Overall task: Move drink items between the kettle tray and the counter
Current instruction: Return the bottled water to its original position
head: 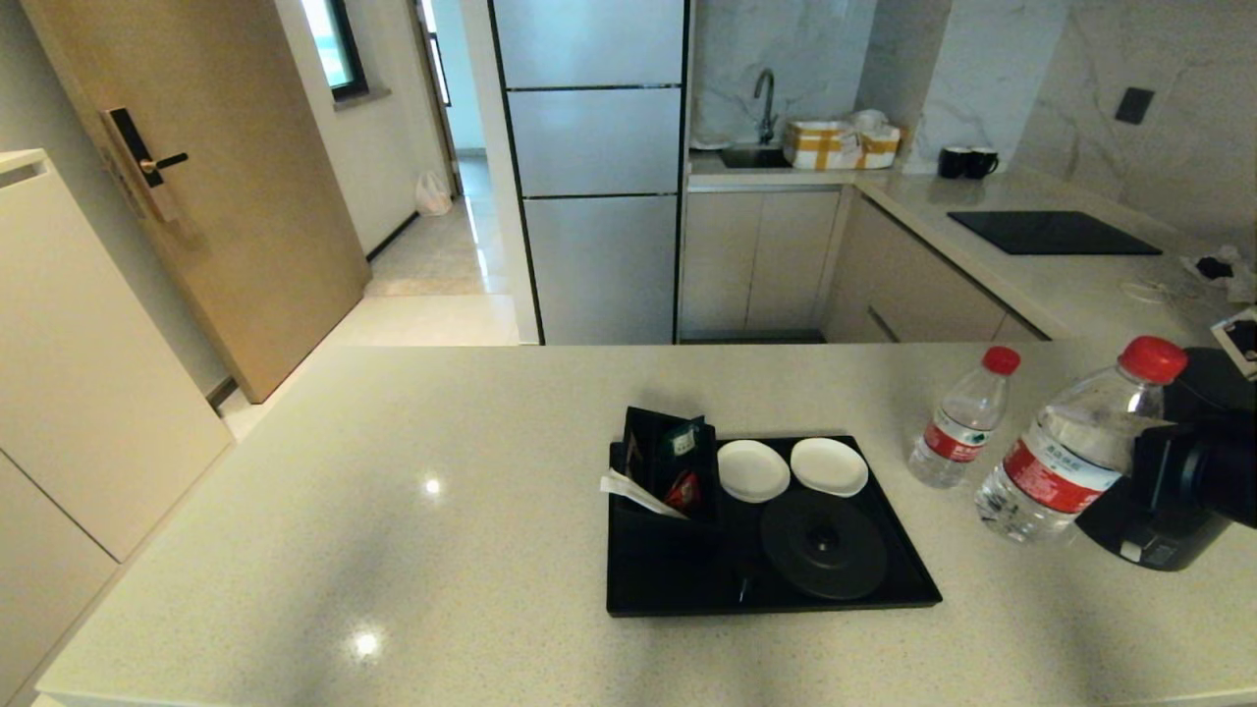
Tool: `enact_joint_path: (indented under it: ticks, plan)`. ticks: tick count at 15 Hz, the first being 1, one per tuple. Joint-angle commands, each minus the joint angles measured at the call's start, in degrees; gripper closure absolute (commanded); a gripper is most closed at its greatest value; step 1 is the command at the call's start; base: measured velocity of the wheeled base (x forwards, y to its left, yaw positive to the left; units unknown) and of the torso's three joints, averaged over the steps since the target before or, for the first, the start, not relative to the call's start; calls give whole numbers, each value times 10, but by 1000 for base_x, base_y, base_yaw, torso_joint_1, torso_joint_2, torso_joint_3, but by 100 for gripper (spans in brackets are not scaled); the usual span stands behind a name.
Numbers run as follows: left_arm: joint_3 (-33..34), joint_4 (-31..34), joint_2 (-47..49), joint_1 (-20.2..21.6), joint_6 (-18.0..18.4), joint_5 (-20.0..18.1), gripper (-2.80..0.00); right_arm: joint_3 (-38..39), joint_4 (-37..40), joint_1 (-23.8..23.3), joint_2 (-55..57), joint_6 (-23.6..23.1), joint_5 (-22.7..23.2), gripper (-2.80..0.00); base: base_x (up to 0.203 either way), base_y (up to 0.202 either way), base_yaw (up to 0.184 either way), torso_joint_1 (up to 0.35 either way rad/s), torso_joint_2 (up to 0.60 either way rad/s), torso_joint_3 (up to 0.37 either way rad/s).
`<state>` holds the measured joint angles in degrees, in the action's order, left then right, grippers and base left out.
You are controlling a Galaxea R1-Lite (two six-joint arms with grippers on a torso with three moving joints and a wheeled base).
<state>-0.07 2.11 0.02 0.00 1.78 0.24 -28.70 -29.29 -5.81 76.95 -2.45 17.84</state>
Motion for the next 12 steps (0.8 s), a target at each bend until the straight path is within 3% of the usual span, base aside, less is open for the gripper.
enact_joint_path:
  ticks: [1, 4, 7, 12]
  plan:
    - [0, 0, 0, 1, 0, 0, 0, -20, 29, 8, -28, -2, 2, 0, 0, 0, 0, 0, 0, 0]
    - [0, 0, 0, 1, 0, 0, 0, -20, -14, 81, 36, -18, -32, 0, 0, 0, 0, 0, 0, 0]
    - [0, 0, 0, 1, 0, 0, 0, -33, -56, 113, 74, -22, -54, 0, 0, 0, 0, 0, 0, 0]
    - [0, 0, 0, 0, 0, 0, 0, -75, -119, 210, 184, -18, -102, 0, 0, 0, 0, 0, 0, 0]
